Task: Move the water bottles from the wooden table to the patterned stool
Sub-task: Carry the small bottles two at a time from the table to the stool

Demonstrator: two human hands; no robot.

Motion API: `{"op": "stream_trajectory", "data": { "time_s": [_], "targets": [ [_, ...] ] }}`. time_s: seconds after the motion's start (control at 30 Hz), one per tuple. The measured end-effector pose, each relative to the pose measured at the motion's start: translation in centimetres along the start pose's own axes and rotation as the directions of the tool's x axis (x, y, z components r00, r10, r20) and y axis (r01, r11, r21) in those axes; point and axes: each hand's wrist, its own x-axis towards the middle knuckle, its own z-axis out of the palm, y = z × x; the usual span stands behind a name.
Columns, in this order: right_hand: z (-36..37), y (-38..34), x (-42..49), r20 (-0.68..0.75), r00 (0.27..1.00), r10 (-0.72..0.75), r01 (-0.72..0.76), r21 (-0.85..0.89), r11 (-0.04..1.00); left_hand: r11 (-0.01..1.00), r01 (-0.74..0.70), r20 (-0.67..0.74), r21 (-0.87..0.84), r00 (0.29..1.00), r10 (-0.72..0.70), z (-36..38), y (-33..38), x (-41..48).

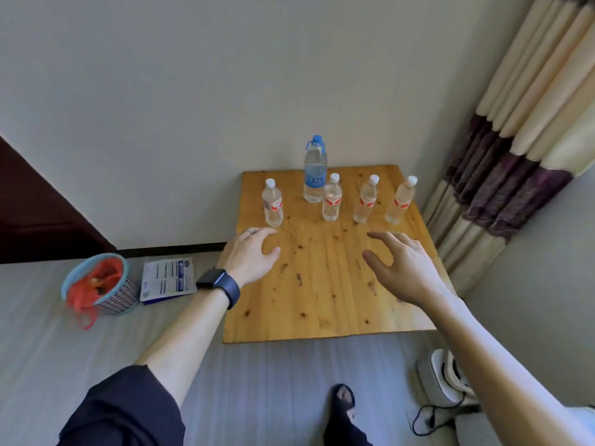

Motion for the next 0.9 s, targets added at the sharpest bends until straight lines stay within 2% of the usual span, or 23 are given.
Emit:
{"op": "stream_trajectory", "data": {
  "time_s": [0.17,0.3,0.53,0.67,0.8,0.9],
  "targets": [
    [2.8,1.8,11.6,0.064,0.998,0.012,-0.013,0.011,1.0,0.999,0.05,0.043,0.004,0.998,-0.05,3.0,-1.1,9.5],
    [4.9,2.9,20.5,0.137,0.991,0.001,-0.009,0.057,0.998,0.987,0.152,0.043,-0.04,0.988,-0.151,4.1,-1.8,16.7],
    [9.0,3.3,35.3,0.263,0.965,0.015,-0.037,0.081,0.996,0.915,0.342,0.035,-0.213,0.939,-0.342,5.5,-3.8,27.5],
    [11.9,3.6,41.0,0.329,0.943,0.05,-0.068,0.043,0.997,0.874,0.408,0.097,-0.265,0.913,-0.397,7.0,-5.8,31.7],
    [14.4,4.1,43.7,0.397,0.907,0.142,-0.116,-0.088,0.989,0.846,0.473,0.178,-0.245,0.88,-0.44,9.2,-8.1,35.1],
    [16.0,4.7,43.8,0.391,0.909,0.144,-0.125,-0.074,0.989,0.841,0.483,0.173,-0.243,0.875,-0.452,10.4,-9.2,36.5]
  ]
}}
